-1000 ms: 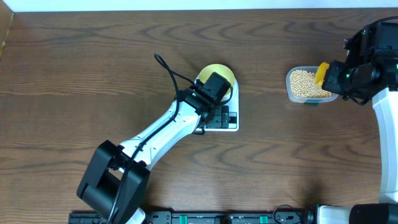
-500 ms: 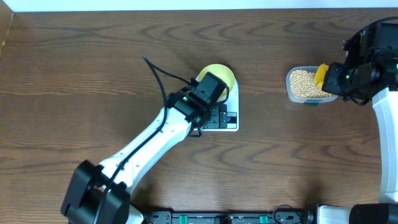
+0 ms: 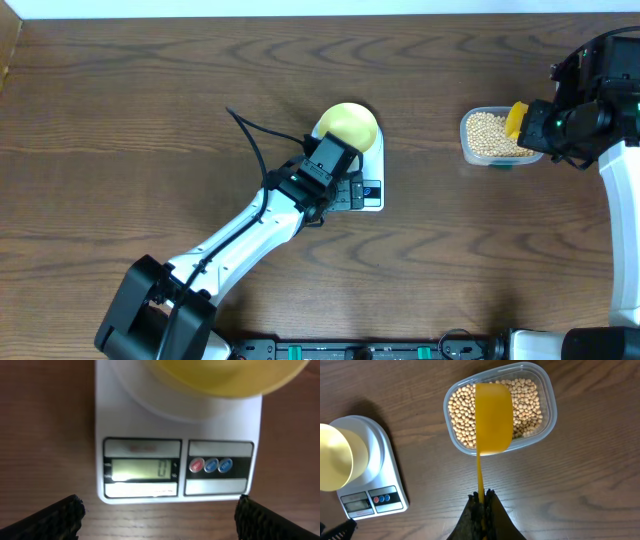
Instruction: Scoop item into bowl and weigh 50g on scale
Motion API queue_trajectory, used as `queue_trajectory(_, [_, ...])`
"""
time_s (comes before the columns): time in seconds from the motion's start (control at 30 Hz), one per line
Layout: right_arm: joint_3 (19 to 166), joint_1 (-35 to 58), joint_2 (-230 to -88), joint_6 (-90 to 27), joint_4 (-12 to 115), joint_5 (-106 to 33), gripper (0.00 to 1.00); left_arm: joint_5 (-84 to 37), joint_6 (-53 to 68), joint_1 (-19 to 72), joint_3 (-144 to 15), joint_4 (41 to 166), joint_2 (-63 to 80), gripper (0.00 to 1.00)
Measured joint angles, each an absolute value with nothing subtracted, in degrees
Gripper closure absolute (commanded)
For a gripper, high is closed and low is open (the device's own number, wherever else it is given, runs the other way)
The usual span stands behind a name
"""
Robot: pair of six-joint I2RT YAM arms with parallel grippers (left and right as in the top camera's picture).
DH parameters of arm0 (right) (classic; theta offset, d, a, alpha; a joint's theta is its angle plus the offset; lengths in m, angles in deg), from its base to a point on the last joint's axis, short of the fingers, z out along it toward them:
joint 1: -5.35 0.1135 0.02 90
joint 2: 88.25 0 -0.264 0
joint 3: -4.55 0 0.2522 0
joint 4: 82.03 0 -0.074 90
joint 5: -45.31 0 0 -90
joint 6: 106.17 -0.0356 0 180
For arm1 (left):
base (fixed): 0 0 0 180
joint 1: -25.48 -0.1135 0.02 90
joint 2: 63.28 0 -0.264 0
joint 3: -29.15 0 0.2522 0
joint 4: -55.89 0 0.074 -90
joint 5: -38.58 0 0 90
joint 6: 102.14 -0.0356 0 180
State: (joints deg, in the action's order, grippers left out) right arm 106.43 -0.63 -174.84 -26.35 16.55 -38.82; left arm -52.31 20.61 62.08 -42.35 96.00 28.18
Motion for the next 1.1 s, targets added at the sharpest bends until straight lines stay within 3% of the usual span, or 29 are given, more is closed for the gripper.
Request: queue_trajectory(1.1, [106.5,-0.6,-174.8,-26.4,16.3,-38.5,0.99,-60.0,20.9,65.1,-42.4,90.0,36.7,0.02])
